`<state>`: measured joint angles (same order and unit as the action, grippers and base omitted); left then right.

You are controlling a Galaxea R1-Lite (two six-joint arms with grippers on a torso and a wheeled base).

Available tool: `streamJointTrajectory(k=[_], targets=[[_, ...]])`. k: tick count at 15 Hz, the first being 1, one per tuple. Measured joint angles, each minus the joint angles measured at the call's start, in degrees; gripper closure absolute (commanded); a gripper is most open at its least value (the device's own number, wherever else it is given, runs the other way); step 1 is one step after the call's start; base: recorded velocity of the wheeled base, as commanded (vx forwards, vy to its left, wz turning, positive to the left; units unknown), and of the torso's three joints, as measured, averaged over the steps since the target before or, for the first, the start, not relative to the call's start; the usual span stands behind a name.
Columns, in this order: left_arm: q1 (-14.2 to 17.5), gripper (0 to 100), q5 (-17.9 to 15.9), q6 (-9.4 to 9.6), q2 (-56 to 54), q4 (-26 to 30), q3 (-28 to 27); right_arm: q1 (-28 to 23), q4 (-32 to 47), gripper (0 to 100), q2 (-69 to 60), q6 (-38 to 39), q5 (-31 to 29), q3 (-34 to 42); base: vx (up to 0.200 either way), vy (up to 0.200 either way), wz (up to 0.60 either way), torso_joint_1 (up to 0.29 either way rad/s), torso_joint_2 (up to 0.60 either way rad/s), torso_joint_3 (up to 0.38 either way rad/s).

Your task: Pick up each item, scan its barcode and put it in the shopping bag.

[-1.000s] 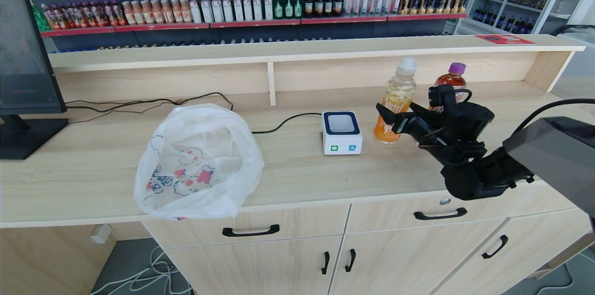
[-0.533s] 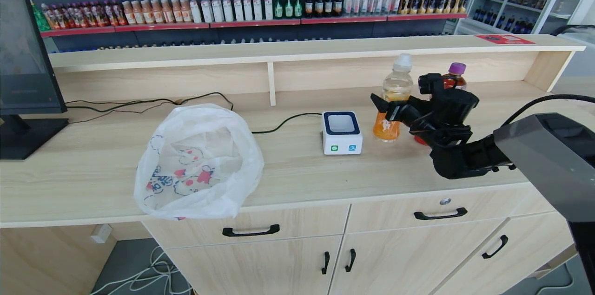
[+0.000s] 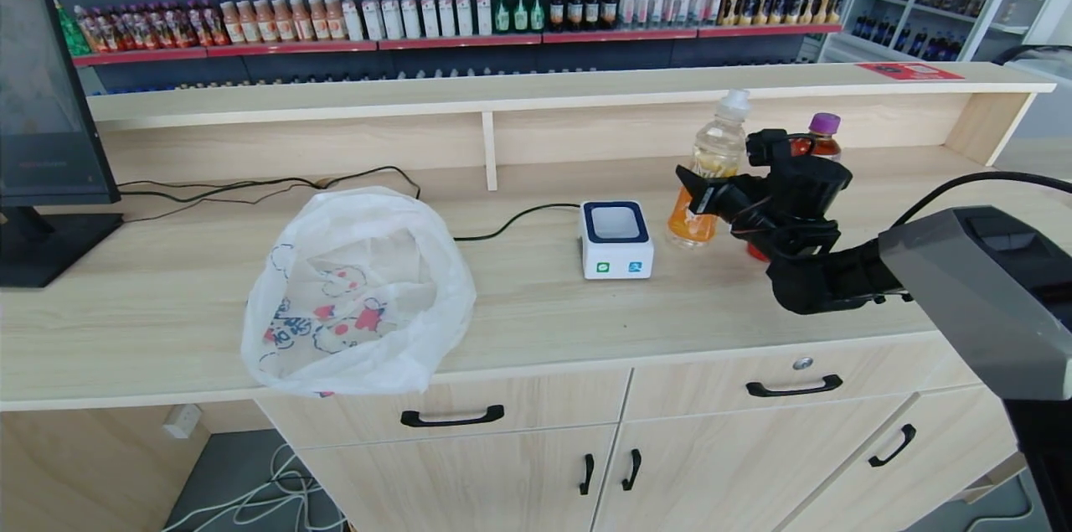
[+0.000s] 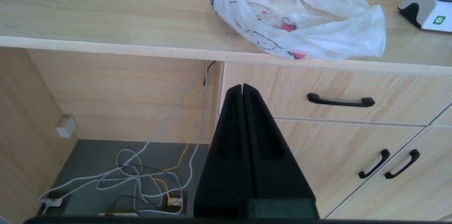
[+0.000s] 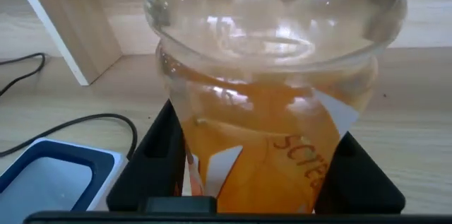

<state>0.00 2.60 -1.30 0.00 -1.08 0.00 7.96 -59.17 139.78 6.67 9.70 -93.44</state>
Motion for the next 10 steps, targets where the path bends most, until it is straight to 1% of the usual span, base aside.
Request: streamJointTrajectory(k=[4, 7, 10], targets=[[0.00, 100, 0.00, 0.00, 0.00, -0.04, 0.00, 0.16, -1.37, 100, -1.29, 0.09, -0.02, -0.30, 0.000, 0.000, 0.00, 0.000, 0.00, 0.000], [0.00, 100, 0.00, 0.00, 0.00, 0.02, 0.00, 0.77, -1.83, 100, -4.39, -0.02, -0.56, 1.13, 0.000, 0.000, 0.00, 0.000, 0.00, 0.000], [0.00, 100, 0.05, 0.16, 0.00, 0.09, 0.00, 2.21, -2.99, 100, -10.84, -0.27, -1.15, 7.25, 0.000, 0.000, 0.00, 0.000, 0.00, 0.000]])
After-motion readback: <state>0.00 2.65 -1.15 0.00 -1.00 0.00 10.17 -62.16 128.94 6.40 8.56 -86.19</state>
